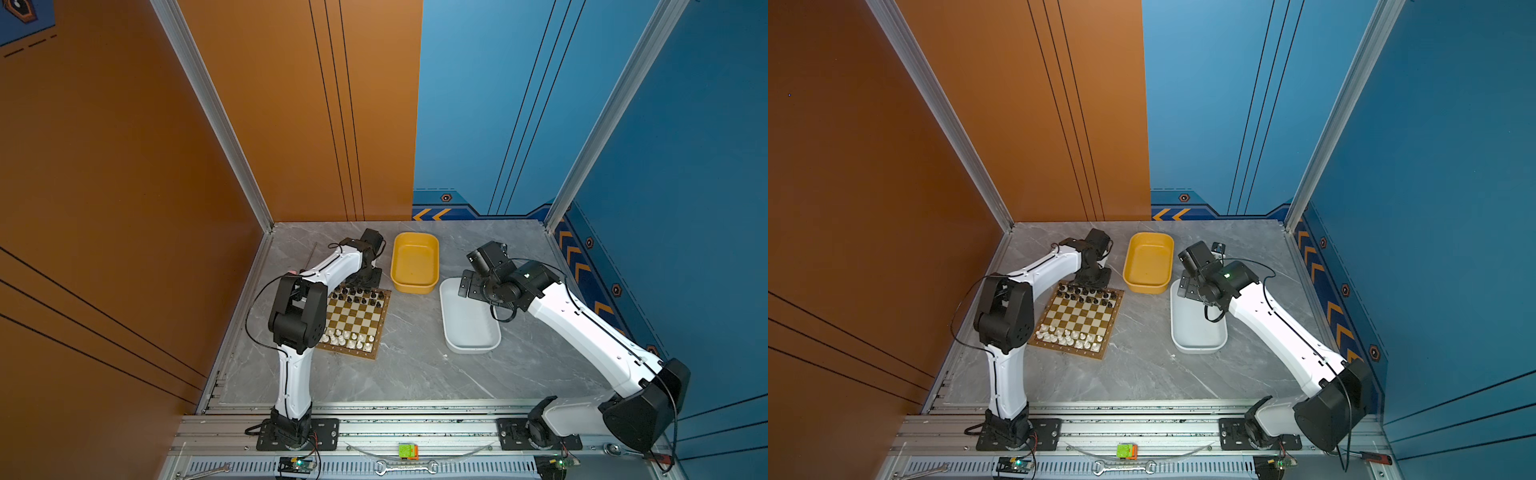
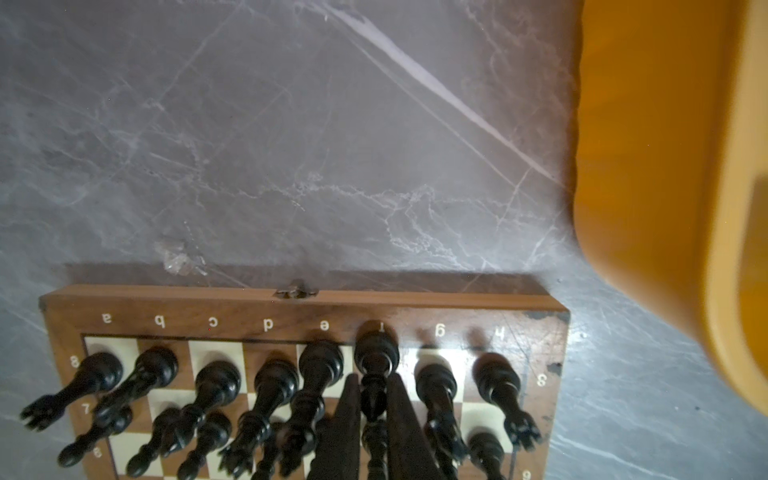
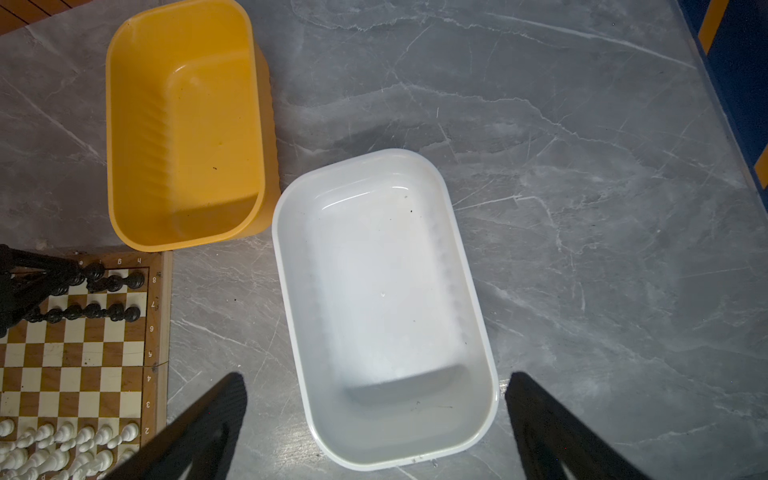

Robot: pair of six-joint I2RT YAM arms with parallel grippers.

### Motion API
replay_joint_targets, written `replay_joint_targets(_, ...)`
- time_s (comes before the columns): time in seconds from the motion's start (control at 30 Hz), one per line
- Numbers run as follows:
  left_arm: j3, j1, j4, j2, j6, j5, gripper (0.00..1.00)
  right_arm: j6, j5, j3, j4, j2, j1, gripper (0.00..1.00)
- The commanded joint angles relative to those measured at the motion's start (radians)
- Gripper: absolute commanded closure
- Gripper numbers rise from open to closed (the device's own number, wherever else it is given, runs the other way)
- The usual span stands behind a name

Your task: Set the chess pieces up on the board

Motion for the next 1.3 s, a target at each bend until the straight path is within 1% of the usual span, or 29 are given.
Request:
replay_joint_targets(0.0,0.013,-0.007,-0.003,0.015,-0.002,0.013,0.92,0.017,0.038,-0.011,-0.017,-0.022,0.006,0.00)
replay_joint_targets(0.53,-0.029,-0.020,-0.006,-0.038,-0.008,0.021,1.00,0.014,0.039,-0.017,-0.011,-0.017,0.013,0.00)
replay_joint_targets(0.93,-0.054,-0.024,-0.021,-0.069,-0.003,0.012,1.00,0.023,0.043,-0.033,-0.008,-0.030,0.025,0.00)
replay_joint_targets(1.2,-0.064,-0.024,-0.021,-0.066,0.000,0.003,1.00,0.026,0.045,-0.039,-0.003,-0.033,0.029,0.00)
replay_joint_targets(1.27,-0.063,-0.025,-0.022,-0.065,0.000,0.000,0.98,0.027,0.044,-0.039,-0.003,-0.033,0.029,0.00)
